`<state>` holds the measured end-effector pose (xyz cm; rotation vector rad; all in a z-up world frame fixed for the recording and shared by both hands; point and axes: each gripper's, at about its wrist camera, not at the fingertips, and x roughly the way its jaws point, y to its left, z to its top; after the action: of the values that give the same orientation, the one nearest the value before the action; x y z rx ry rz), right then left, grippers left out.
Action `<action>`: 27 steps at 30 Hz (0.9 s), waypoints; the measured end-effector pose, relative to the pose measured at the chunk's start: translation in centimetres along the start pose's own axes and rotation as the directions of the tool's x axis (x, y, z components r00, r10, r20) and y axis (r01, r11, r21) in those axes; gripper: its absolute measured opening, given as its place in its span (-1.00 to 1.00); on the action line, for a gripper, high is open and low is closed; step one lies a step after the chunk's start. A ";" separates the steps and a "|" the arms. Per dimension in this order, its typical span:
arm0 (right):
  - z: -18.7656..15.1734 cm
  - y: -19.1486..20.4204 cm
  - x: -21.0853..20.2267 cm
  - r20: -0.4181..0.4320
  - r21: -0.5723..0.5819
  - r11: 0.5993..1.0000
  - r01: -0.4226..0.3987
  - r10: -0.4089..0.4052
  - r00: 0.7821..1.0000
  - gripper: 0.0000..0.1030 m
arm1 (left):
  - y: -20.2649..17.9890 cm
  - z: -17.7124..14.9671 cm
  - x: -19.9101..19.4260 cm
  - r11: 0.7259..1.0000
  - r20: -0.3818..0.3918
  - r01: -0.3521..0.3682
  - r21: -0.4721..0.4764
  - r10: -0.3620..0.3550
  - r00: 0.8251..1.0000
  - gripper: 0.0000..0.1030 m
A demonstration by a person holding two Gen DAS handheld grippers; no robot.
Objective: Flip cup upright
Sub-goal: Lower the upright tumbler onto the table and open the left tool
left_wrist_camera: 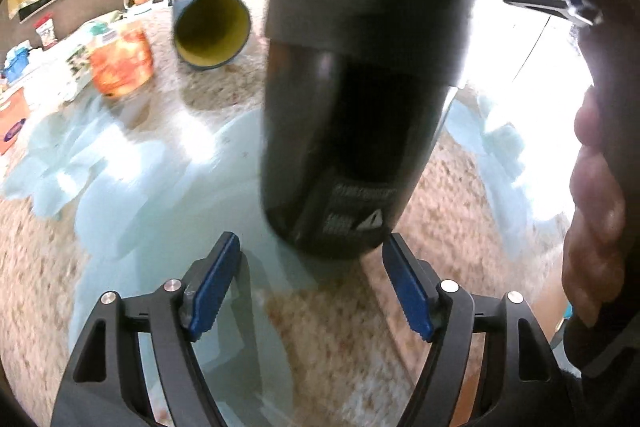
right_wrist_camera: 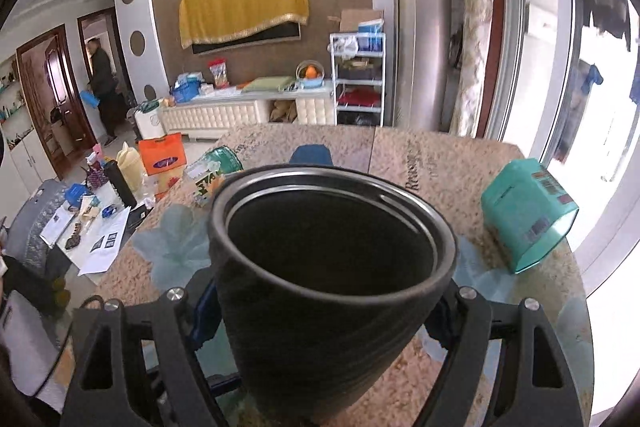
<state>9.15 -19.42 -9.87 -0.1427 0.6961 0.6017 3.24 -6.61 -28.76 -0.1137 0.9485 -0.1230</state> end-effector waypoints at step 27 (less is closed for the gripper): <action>-1.6 0.0 -0.8 0.160 0.032 0.998 0.057 -0.062 0.985 1.00 | -0.1 -4.4 -5.5 0.995 0.068 -0.087 0.053 0.084 0.994 0.60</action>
<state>7.74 -20.31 -10.59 -0.0878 0.5419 0.5397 -3.55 -6.01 -26.91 -0.0255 0.8826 -0.0662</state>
